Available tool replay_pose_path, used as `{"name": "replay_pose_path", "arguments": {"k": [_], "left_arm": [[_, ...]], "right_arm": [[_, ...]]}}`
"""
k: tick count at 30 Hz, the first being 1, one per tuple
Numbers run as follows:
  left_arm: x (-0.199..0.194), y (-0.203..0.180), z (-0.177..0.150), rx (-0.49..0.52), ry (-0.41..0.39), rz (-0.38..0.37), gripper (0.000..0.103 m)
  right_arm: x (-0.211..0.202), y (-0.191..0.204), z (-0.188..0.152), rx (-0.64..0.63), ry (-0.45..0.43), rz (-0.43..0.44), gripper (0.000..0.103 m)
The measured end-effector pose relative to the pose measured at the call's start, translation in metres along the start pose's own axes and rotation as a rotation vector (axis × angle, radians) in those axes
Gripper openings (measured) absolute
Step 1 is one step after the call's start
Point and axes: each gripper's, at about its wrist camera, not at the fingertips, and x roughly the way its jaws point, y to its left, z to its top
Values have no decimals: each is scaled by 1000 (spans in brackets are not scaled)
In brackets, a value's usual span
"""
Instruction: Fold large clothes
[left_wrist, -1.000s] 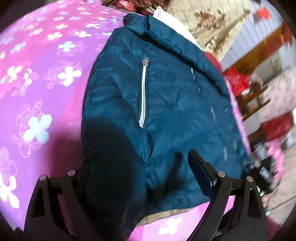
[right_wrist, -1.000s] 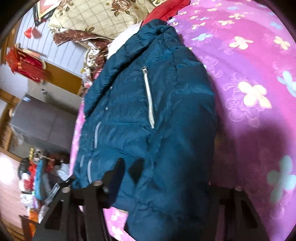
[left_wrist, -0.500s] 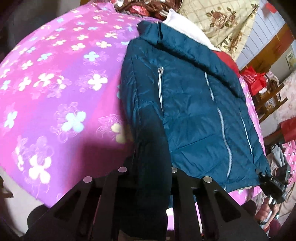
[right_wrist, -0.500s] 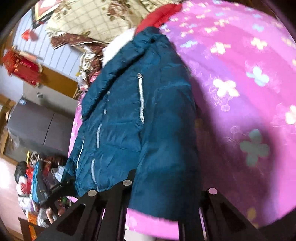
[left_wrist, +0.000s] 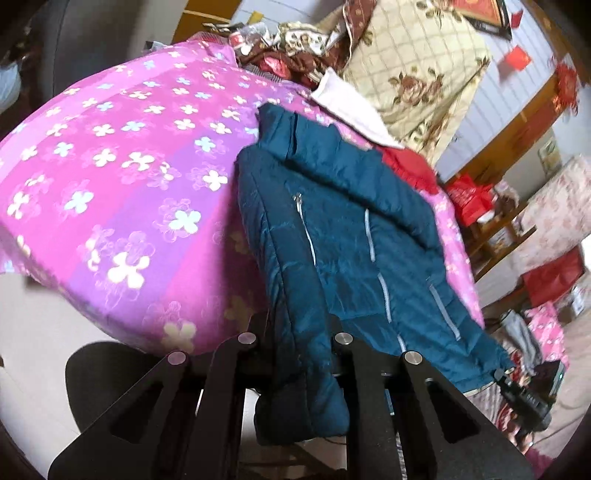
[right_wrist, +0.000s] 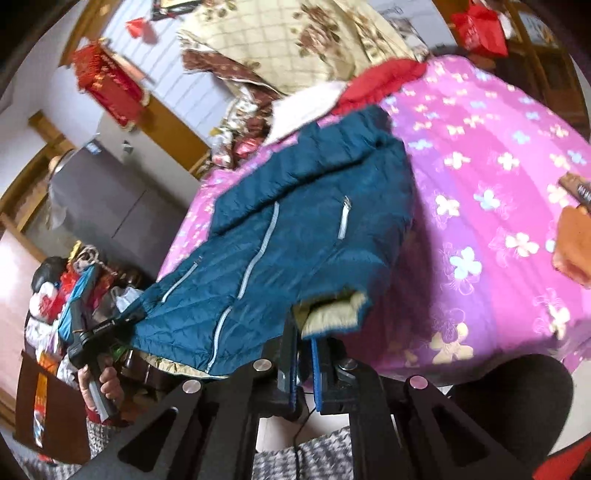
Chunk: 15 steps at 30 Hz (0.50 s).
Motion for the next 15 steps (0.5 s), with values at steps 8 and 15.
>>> {"name": "replay_pose_path", "arguments": {"k": [8,15], "left_arm": [[-9,-21,1,46,-53,31,9],[8,-15,-6,73,-42,112,9]], "right_arm": [[-20,18,10,-87,-87,-81,4],[21,-41,14,32,-8,-175,50]]}}
